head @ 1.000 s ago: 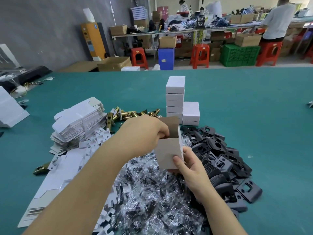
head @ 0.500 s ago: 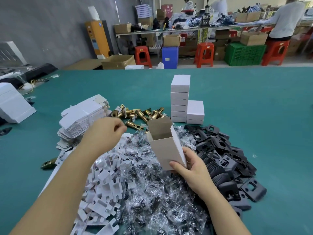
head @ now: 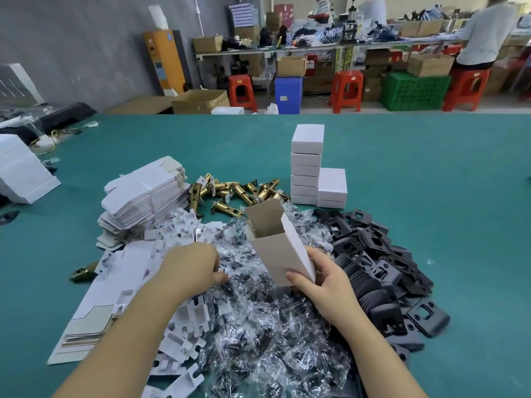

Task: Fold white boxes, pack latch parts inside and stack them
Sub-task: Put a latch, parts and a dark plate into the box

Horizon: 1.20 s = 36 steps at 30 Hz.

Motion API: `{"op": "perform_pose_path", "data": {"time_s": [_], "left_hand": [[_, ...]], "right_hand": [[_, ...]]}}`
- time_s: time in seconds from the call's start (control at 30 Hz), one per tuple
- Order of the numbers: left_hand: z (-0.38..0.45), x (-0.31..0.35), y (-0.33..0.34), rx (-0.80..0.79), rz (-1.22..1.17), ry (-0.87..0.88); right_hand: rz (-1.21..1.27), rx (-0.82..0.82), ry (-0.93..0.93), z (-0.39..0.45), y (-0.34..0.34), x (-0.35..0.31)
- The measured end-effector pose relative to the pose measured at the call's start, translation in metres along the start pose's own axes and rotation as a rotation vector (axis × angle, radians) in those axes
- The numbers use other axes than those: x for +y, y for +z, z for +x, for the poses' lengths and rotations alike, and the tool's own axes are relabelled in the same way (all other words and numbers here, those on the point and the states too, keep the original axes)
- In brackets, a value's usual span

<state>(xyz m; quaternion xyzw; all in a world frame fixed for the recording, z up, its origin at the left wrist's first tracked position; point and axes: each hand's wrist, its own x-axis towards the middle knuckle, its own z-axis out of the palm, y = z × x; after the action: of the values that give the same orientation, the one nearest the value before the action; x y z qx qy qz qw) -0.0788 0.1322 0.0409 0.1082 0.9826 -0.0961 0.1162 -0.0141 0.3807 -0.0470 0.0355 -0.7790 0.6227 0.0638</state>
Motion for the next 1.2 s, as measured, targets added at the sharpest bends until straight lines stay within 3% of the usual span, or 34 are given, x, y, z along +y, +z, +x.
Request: {"op": "perform_pose_path", "data": {"time_s": [0.17, 0.3, 0.4, 0.57, 0.83, 1.0, 1.2], "left_hand": [[0.002, 0.004, -0.002, 0.069, -0.019, -0.047], [0.001, -0.001, -0.008, 0.272, -0.073, -0.087], [0.001, -0.009, -0.013, 0.433, -0.262, -0.094], [-0.006, -0.008, -0.026, 0.573, -0.711, -0.058], [-0.026, 0.003, -0.047, 0.590, -0.927, 0.035], [-0.033, 0.014, -0.064, 0.638, -0.949, 0.132], [-0.031, 0.032, -0.075, 0.658, -0.760, 0.173]], "right_hand": [[-0.017, 0.005, -0.008, -0.001, 0.001, 0.000], [-0.005, 0.011, 0.001, -0.001, 0.000, -0.002], [0.002, 0.006, 0.010, -0.001, 0.000, -0.001], [0.015, -0.001, 0.015, 0.000, -0.002, -0.001], [0.099, 0.005, 0.016, 0.002, -0.001, 0.000], [0.121, -0.001, 0.013, 0.003, -0.001, 0.002], [0.175, -0.010, 0.018, 0.004, -0.002, 0.001]]}}
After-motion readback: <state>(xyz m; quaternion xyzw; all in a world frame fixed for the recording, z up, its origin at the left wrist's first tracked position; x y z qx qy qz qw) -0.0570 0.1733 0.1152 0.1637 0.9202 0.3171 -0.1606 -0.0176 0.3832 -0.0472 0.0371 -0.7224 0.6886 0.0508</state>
